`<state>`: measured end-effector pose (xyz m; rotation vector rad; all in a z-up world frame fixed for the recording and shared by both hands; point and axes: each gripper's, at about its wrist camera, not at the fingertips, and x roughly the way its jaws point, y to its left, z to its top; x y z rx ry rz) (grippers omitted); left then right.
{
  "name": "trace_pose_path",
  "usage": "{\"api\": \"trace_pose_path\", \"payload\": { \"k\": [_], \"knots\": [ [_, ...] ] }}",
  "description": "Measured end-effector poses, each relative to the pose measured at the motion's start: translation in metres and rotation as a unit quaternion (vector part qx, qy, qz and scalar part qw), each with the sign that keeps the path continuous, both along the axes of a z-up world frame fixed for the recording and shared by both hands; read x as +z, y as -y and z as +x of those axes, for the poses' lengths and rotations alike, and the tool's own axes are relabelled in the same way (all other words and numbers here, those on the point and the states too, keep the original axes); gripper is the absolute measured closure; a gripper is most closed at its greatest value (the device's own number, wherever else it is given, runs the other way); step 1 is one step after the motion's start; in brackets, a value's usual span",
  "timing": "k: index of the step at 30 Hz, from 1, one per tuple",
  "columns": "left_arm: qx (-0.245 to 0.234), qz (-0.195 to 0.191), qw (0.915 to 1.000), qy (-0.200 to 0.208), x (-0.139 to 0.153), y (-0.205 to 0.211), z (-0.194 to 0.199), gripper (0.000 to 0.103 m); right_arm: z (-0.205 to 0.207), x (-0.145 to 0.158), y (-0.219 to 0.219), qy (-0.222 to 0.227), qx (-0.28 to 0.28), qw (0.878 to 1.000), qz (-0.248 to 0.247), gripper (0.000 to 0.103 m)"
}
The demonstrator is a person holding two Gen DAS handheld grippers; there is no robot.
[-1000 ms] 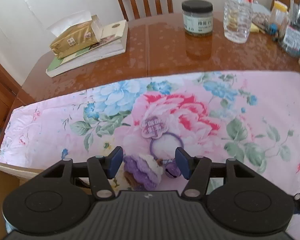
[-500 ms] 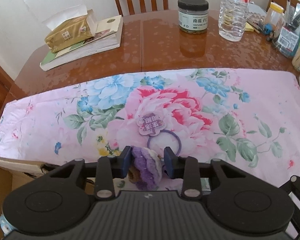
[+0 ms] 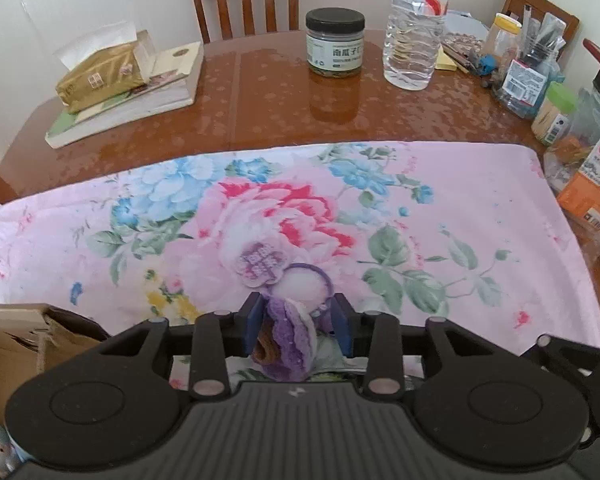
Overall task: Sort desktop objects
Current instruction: 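Grasp the correction tape with the right tool while the left tool lifts the keychain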
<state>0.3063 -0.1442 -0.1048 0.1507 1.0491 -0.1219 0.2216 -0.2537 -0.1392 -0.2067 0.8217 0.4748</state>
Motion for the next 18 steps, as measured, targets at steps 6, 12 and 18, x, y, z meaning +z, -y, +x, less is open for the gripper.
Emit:
{"api": "trace_pose_path", "payload": {
  "k": [6, 12, 18],
  "knots": [
    [0.024, 0.014, 0.9996, 0.005, -0.002, -0.011, 0.000, 0.041, 0.004, -0.003, -0.005, 0.002, 0.014, 1.000, 0.009, 0.036],
    [0.038, 0.002, 0.9991, -0.016, -0.013, -0.018, 0.001, 0.042, 0.014, -0.009, -0.011, 0.000, 0.032, 0.999, 0.004, 0.035],
    [0.035, -0.012, 0.9989, -0.028, -0.019, -0.019, 0.003, 0.058, 0.015, -0.011, -0.013, 0.008, 0.060, 0.998, -0.006, 0.045]
  ]
}}
